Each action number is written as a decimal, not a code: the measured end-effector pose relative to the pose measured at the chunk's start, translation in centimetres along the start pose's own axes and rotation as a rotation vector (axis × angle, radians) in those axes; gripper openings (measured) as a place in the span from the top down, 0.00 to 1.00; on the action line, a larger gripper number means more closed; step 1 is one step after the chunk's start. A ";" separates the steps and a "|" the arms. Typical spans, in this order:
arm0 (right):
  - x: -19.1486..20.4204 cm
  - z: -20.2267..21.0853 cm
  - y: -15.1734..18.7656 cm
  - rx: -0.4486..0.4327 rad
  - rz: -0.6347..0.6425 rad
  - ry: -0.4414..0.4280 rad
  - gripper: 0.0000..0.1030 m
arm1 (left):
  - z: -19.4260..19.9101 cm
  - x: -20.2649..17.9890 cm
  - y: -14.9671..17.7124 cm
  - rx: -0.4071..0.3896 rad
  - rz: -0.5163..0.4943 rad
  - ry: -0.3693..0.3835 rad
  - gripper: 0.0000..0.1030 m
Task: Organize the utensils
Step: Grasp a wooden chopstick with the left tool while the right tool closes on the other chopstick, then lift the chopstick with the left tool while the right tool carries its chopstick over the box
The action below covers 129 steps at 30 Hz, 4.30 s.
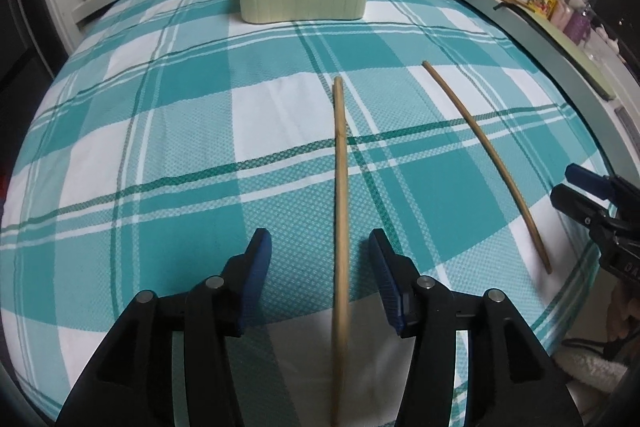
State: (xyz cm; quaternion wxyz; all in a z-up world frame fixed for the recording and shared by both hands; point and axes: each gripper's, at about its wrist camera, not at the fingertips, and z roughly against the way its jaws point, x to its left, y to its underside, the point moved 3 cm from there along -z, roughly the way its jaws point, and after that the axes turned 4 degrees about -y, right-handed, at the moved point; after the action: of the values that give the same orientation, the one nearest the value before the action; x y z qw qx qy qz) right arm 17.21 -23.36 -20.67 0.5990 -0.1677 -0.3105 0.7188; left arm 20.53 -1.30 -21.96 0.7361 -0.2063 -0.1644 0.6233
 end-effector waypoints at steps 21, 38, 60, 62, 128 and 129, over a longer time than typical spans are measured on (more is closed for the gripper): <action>3.4 -5.5 -3.7 0.142 0.073 -0.035 0.41 | -1.3 0.2 -3.9 -0.018 -0.003 -0.033 0.32; 3.2 -6.6 -4.0 0.172 0.071 -0.023 0.43 | -3.2 0.5 -3.8 0.022 -0.015 -0.029 0.31; 2.9 -13.1 -10.7 0.255 0.145 -0.028 0.72 | -5.6 -2.3 -8.4 0.082 -0.176 -0.048 0.81; 2.8 -13.7 -11.5 0.252 0.139 -0.020 0.84 | -5.7 -2.1 -8.5 0.079 -0.164 -0.043 0.94; 5.5 13.5 -30.8 -0.551 0.203 -0.137 0.95 | 22.9 7.0 -27.1 -0.786 0.135 0.051 0.96; 5.5 13.2 -31.5 -0.555 0.199 -0.138 0.95 | 22.5 7.0 -28.1 -0.789 0.134 0.047 0.96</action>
State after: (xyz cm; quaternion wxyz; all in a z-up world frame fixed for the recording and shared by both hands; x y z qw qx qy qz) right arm 31.76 -18.51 10.32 0.4342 -0.3052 -0.5172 0.6715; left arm 34.32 3.91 11.55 0.5618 -0.4975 -0.3604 0.5541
